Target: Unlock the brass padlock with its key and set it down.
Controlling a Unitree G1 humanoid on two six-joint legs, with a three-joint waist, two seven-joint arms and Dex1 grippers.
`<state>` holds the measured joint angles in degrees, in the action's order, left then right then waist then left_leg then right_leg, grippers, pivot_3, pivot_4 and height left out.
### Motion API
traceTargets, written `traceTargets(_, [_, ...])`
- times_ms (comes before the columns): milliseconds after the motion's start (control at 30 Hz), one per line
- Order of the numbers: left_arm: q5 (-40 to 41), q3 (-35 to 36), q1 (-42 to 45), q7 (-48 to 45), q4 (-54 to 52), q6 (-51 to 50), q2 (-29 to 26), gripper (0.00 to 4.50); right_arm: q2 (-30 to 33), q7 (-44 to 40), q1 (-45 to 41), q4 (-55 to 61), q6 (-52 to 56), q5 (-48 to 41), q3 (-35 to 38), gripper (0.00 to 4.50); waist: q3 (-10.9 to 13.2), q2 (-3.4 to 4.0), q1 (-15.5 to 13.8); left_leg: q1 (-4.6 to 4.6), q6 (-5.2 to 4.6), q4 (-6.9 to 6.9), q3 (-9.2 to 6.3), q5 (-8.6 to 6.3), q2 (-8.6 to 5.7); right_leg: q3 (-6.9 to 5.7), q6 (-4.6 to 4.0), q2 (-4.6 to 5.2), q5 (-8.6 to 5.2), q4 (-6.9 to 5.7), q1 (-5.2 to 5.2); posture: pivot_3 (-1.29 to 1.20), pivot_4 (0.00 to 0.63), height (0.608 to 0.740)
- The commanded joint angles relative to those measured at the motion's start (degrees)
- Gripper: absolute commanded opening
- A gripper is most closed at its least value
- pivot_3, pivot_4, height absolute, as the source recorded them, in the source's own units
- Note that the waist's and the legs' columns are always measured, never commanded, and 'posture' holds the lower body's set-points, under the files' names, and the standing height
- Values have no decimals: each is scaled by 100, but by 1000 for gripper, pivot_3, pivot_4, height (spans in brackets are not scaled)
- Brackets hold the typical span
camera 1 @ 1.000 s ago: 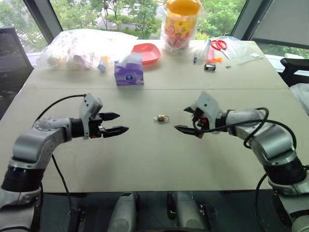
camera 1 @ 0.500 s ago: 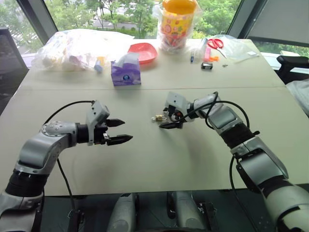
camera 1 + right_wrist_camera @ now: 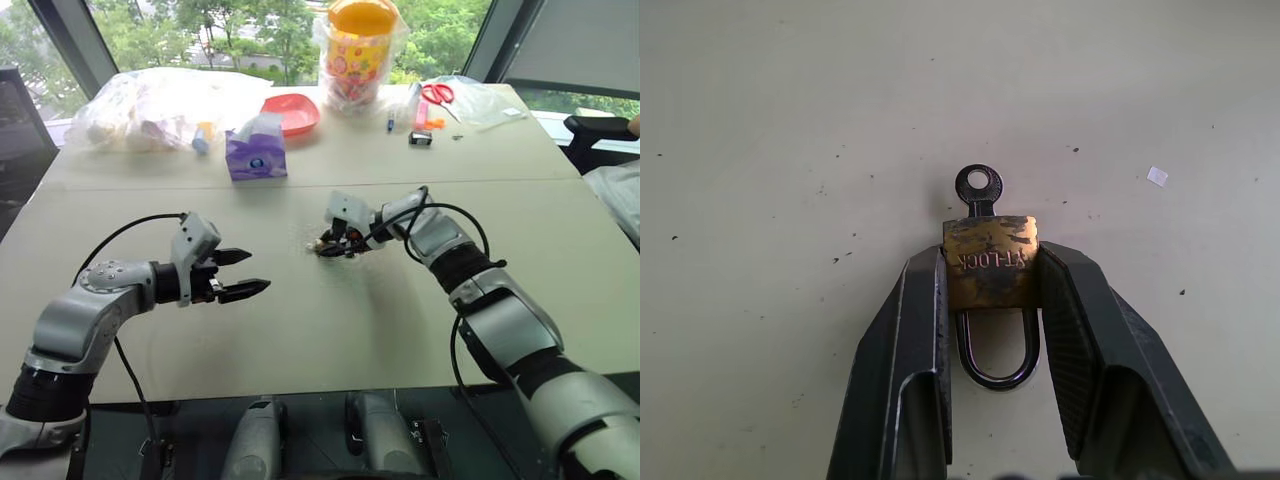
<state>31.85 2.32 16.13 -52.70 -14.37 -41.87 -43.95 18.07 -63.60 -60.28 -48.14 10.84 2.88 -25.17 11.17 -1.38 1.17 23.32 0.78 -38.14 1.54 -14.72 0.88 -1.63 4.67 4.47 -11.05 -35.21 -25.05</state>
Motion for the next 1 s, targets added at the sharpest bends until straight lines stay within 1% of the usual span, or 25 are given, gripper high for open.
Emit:
traceTargets(33, [59, 67, 195, 8, 126, 76, 141, 4005, 195, 192, 29, 237, -393, 282, 92, 693, 0, 0, -6, -1, 0, 0, 0, 0, 0, 1, 0, 1, 0, 0, 1, 0, 150, 740])
traceTargets(133, [302, 206, 536, -15, 552, -23, 460, 4005, 652, 805, 276, 1179, -1375, 719, 150, 693, 2, 3, -75, 4, 2, -2, -5, 1, -4, -1, 1, 4, -1, 1, 2, 0, 150, 740])
traceTargets(200, [453, 277, 815, -87, 909, -77, 656, 4005, 889, 953, 550, 2068, -1651, 710, 351, 693, 2, 3, -70, 12, 3, -5, -4, 2, -10, -1, 7, 10, 1, 5, -1, 0, 150, 740])
traceTargets(267, [582, 311, 1183, -250, 1389, -86, 843, 4005, 1036, 1043, 913, 3146, -1577, 521, 636, 693, 2, 2, -45, 15, 3, -4, -2, 1, -14, 0, 21, 13, 8, 10, -1, 0, 150, 740])
traceTargets(333, [611, 303, 1597, -329, 1888, -49, 1069, 4005, 1195, 1192, 1239, 3935, -1576, 654, 753, 693, 2, 2, -30, 14, 3, -2, -3, 1, -13, -1, 23, 11, 8, 8, -1, 0, 150, 740])
traceTargets(433, [589, 231, 2118, -492, 2458, -14, 1333, 4005, 1290, 1335, 1568, 4666, -1400, 834, 821, 693, 1, 1, -29, 11, 3, -1, -6, 2, -12, -5, 23, 5, 7, 1, -2, 0, 150, 740])
traceTargets(500, [555, 150, 2406, -709, 2768, 43, 1461, 4005, 1247, 1465, 1660, 4908, -1205, 844, 890, 693, 1, 1, -29, 8, 3, -2, -2, 2, -10, -3, 23, 4, 8, 2, -1, 0, 150, 740])
traceTargets(600, [524, 76, 2733, -1047, 3113, 105, 1583, 3104, 1241, 1614, 1707, 5060, -1056, 945, 916, 693, 1, 0, -33, 8, 2, -8, -1, 2, -10, -2, 21, 5, 7, 2, 1, 0, 150, 740])
traceTargets(700, [364, -82, 3012, -1269, 3426, 193, 1665, 1960, 1245, 1703, 1717, 5138, -960, 1012, 940, 693, 1, 0, -37, 8, 2, -8, -2, 2, -10, -2, 20, 4, 7, 3, 2, 0, 150, 740])
traceTargets(1000, [38, -121, 3386, -1440, 4091, 564, 1938, 1960, 1246, 1732, 1794, 5369, -785, 1025, 923, 693, 1, 0, -44, 11, 2, -7, -4, 2, -12, -2, 21, 5, 7, 6, 2, 0, 150, 740])
